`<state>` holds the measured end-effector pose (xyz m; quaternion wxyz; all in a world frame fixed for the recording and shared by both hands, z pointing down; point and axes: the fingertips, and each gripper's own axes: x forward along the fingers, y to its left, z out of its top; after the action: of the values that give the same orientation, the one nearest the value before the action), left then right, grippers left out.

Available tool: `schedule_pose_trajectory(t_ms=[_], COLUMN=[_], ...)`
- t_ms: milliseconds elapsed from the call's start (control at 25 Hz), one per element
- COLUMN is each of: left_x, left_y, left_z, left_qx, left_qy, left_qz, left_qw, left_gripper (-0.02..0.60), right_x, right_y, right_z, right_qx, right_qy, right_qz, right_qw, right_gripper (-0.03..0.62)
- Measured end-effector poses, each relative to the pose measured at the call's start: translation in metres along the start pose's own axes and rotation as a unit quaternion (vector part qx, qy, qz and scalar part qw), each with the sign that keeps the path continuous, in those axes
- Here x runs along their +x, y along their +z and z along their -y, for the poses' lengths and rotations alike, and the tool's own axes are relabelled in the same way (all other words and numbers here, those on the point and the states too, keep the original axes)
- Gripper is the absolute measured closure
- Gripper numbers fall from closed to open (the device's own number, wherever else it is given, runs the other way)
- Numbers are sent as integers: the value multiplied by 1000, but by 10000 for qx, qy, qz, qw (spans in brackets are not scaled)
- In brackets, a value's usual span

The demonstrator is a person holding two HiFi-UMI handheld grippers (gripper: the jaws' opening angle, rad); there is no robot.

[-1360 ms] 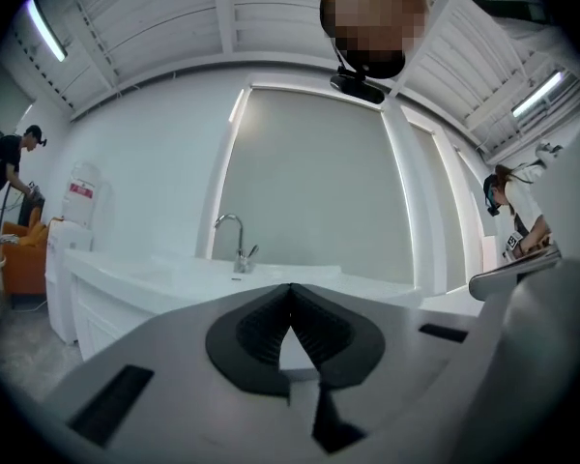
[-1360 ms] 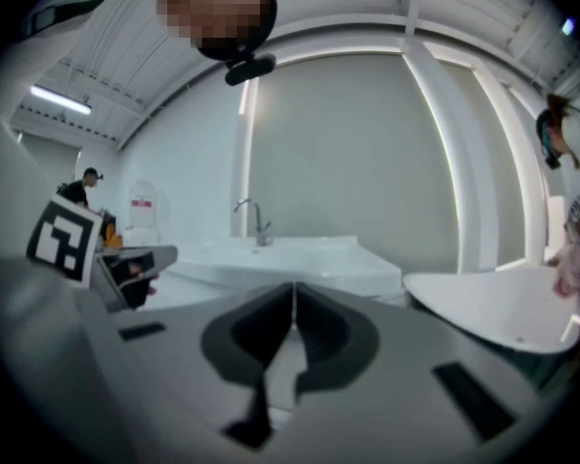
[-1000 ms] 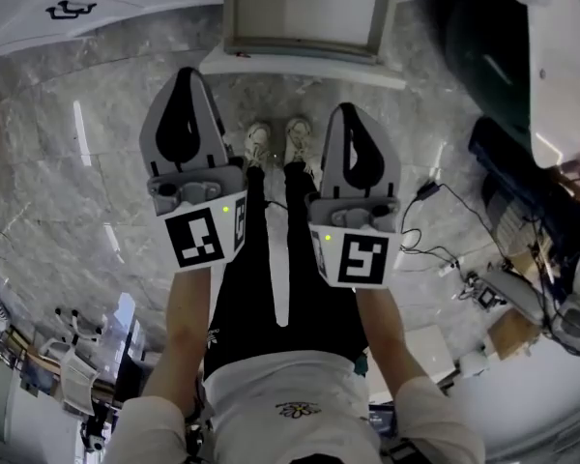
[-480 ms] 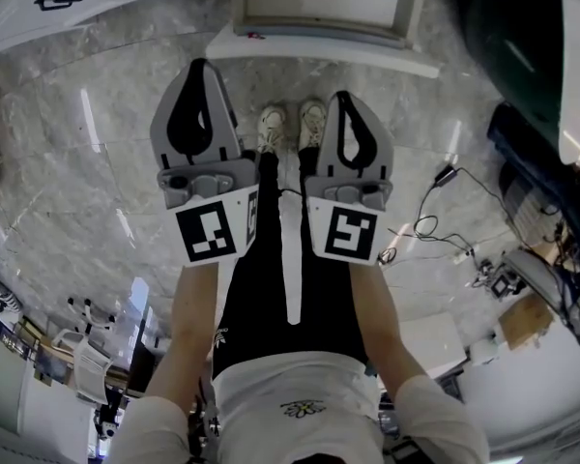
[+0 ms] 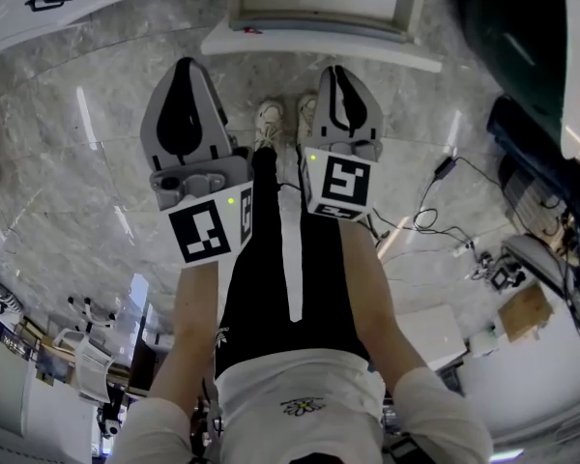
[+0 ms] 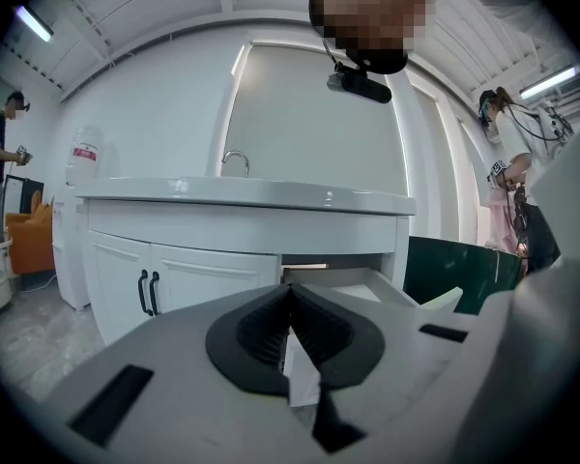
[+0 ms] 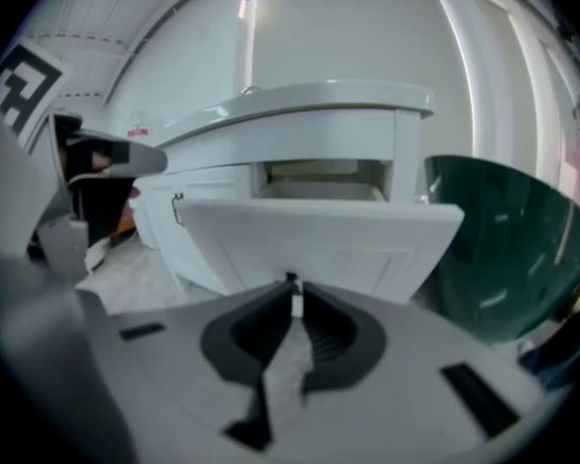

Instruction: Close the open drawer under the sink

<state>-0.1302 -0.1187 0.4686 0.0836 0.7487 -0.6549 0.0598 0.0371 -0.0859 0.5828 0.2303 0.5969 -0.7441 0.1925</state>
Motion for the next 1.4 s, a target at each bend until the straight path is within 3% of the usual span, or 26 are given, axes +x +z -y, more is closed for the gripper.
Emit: schedule_pose_trajectory(t_ms=[80,240,440,680,1000,1400], left_x=[-2,-5,-9,-7,-2,2], left_y=[-3,1,4,-2,-5,-3], left_z=[-1,-4,-10,-20,-19,-28], left_qx=[29,26,36,73,119,35], left_qy=[31,130,201,302,297,488], left_qz=[-35,-8,-55,-123,-122,-46], left_qw=[10000,9999,9998,9994,9994,9988], left_gripper=[561,561,561,561,561,561], right_x=[10,31,47,66,72,69], right_y=[-4,-12,-14,-9,-9,-8], right_z=[-2,-11,-6,-7,-10,-12], right_qx=[194,112,452,766,488,260], right_qy=[50,208,-30,-216,-398,-217], right_qz=[-97,-453,-535,-423,-343,-407], right_qw=[9998,9987,9975,9959,9974,9986], right_gripper=[554,441,408,407,434,439])
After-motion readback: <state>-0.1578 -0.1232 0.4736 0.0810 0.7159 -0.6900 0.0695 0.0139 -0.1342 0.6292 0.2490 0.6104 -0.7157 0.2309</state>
